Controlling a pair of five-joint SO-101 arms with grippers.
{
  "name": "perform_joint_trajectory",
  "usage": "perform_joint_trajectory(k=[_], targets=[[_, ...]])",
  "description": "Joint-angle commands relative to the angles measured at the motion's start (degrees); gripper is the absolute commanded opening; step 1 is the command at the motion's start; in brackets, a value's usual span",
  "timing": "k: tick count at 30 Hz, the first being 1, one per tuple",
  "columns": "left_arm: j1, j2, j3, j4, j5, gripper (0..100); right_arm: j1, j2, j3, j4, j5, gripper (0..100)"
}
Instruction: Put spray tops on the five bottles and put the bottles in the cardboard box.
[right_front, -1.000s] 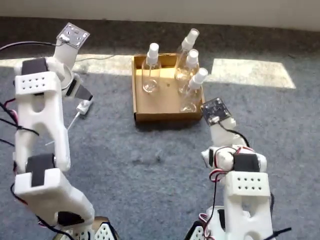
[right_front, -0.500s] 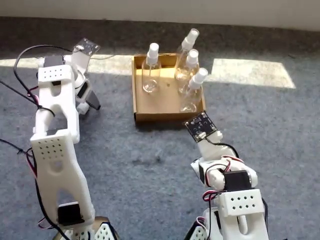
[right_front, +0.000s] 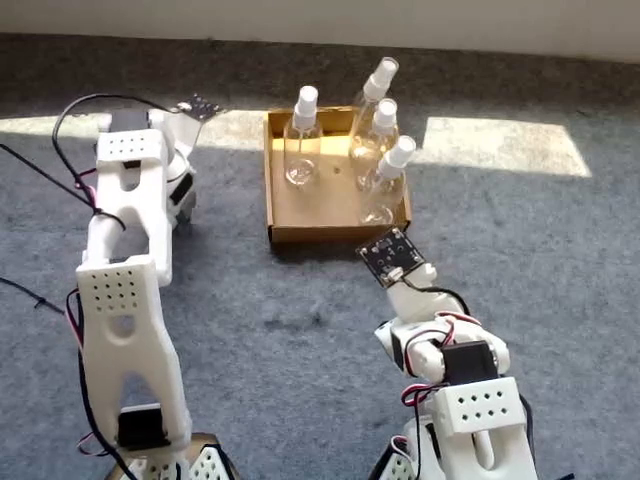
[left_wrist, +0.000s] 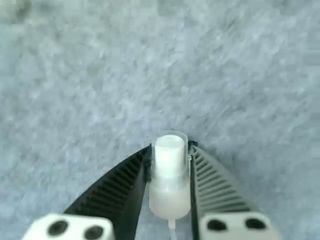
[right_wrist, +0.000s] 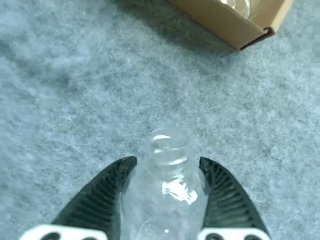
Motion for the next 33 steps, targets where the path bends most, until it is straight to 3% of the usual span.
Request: perform_joint_trajectory(k=[1, 7, 9, 14, 19, 23, 25, 28, 33], targets=[[-0.3, -3.7, -9.7, 9.0, 0.4, 4, -3.6, -0.9, -0.7, -0.9, -0.4, 9.1], [-1.4, -16.1, -12.4, 11.7, 6.2, 3, -11.3, -1.0, -3.2, -9.1, -0.4, 4.0], [-1.3, -23.2, -8.3, 11.7, 7.6, 3, -13.6, -1.0, -2.9, -15.3, -0.4, 0.1], [0.3, -45.2, 6.6, 11.5, 11.0, 2, -20.2, -0.9, -2.8, -29.5, -0.4, 0.8], [3.6, -70.0, 20.7, 10.9, 13.9, 3, -25.3, -0.7, -2.7, -30.3, -0.4, 0.8], [8.9, -87.8, 30.3, 4.7, 19.0, 2, -29.1, -0.7, -2.7, -31.3, -0.7, 0.5], [12.4, -95.2, 34.9, 1.0, 22.8, 2, -29.9, -0.8, -2.0, -33.6, -5.0, 0.5], [16.5, -103.3, 42.4, -7.2, 28.7, 2, -29.9, -0.9, 1.5, -40.7, -11.5, 0.5], [20.8, -112.7, 56.7, -24.4, 36.0, 2, -30.0, -1.0, 10.5, -55.1, -12.4, 0.5]])
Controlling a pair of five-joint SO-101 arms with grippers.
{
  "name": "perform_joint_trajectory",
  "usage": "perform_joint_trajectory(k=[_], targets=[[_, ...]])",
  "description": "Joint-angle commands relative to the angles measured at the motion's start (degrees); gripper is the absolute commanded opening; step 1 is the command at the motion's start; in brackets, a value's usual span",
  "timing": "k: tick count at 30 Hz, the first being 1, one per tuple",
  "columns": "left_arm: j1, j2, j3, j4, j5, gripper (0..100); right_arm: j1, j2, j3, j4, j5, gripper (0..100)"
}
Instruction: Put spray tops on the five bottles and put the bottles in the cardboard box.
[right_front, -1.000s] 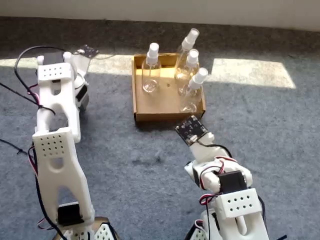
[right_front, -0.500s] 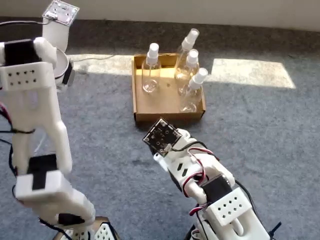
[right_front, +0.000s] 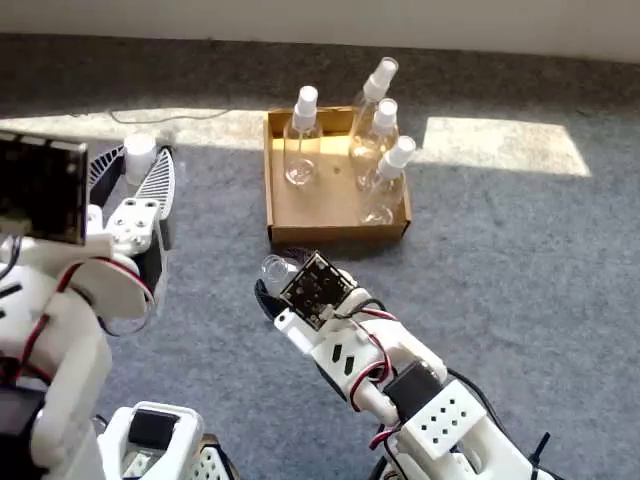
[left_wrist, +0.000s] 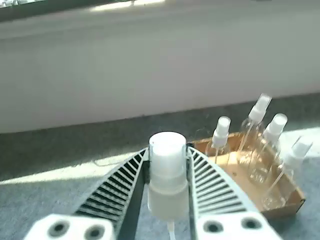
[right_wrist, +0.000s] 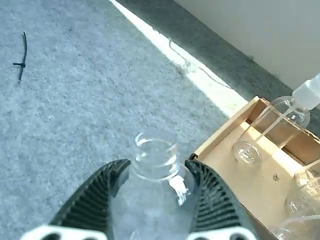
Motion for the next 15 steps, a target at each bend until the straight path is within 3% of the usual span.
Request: perform_joint_trajectory(k=[1, 8, 15], targets=[[4.4, -8.0, 12.1, -16.8, 5.7, 2, -0.1, -1.0, 3.6, -10.2, -1.0, 0.5], [11.1, -12.4, 25.5, -32.4, 12.0, 2, -0.2, -1.0, 7.3, -14.7, -1.0, 0.5], [16.9, -12.8, 35.7, -44.7, 12.2, 2, -0.1, -1.0, 9.4, -16.0, -1.0, 0.5]])
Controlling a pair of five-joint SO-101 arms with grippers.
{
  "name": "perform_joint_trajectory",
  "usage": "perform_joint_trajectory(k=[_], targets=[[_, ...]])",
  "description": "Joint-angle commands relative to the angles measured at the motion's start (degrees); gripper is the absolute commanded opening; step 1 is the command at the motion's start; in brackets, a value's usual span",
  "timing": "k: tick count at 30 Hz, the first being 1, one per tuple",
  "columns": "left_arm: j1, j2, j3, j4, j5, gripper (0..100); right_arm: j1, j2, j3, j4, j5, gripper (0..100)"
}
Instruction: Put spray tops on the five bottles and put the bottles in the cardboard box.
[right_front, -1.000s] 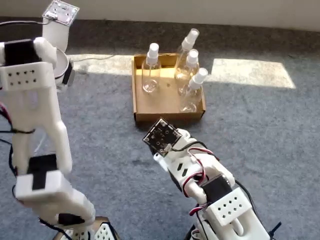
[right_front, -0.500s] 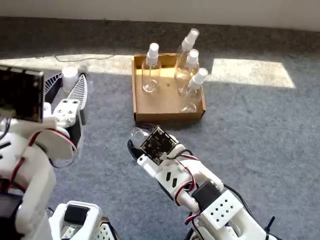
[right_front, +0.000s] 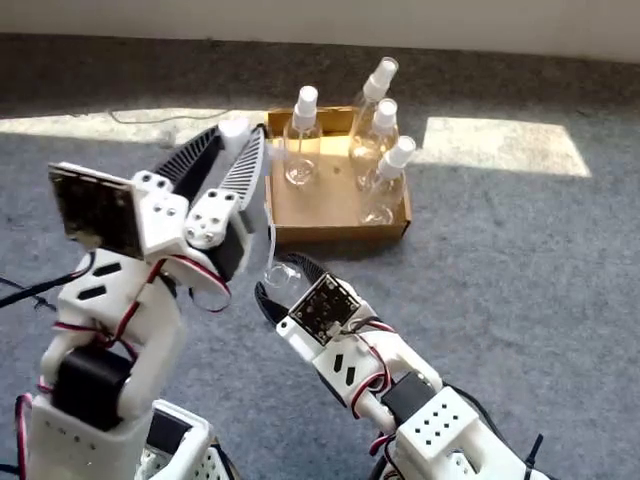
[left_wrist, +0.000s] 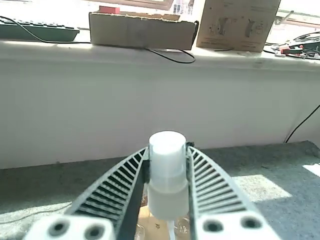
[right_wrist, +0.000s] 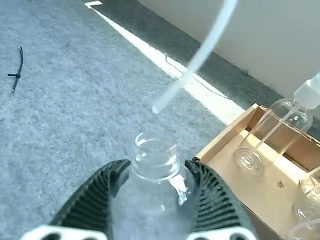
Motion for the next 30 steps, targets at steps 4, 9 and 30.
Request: perform_joint_trajectory(k=[4, 9, 30], targets=[[1.7, -0.7, 4.5, -6.1, 0.6, 2, 0.4, -1.0, -0.7, -1.3, -0.5, 0.5], [1.9, -0.7, 4.7, -6.1, 0.6, 2, 3.5, -1.0, -0.7, -1.3, -0.6, 0.5], [2.2, -0.3, 1.7, -9.2, 0.8, 2, 3.9, -1.0, -0.7, -1.1, -5.0, 0.5]])
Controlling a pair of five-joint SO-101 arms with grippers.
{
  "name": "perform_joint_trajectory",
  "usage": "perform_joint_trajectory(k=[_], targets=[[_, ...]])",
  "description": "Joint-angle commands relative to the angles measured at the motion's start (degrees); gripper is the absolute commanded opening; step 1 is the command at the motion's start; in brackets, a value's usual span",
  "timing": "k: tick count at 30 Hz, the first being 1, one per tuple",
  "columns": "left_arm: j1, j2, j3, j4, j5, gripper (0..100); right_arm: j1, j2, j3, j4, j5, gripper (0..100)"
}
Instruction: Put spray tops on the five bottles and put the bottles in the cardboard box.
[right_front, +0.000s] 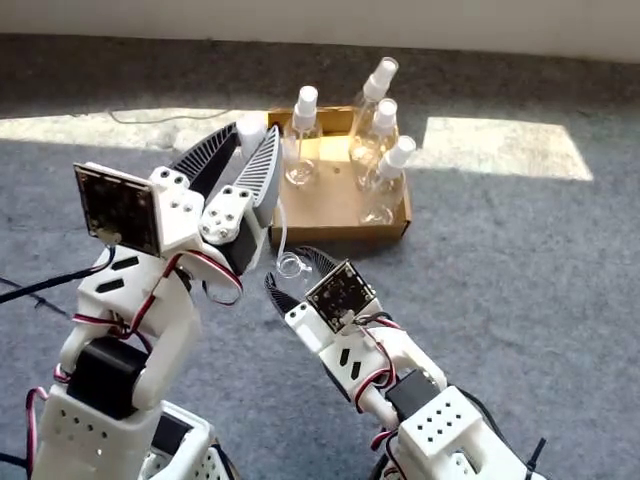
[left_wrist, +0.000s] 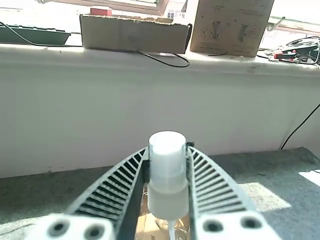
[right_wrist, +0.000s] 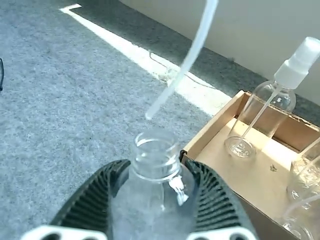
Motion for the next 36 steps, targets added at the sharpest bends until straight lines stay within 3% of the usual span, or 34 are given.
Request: perform_joint_trajectory(k=[1, 24, 29, 36], targets=[[0.8, -0.1, -3.8, -1.6, 0.9, 2, 0.7, -1.0, -0.7, -1.1, -0.4, 0.5], [4.8, -0.7, 14.0, -1.1, 0.7, 2, 1.2, -1.0, -1.2, -0.9, -0.8, 0.5], [4.8, -0.7, 14.5, 5.0, 0.4, 3, 2.5, -1.0, -1.3, -0.9, -0.9, 0.5], [4.9, -0.7, 14.5, 9.7, -5.9, 3, 3.7, -1.0, -1.1, -0.9, -0.9, 0.5]])
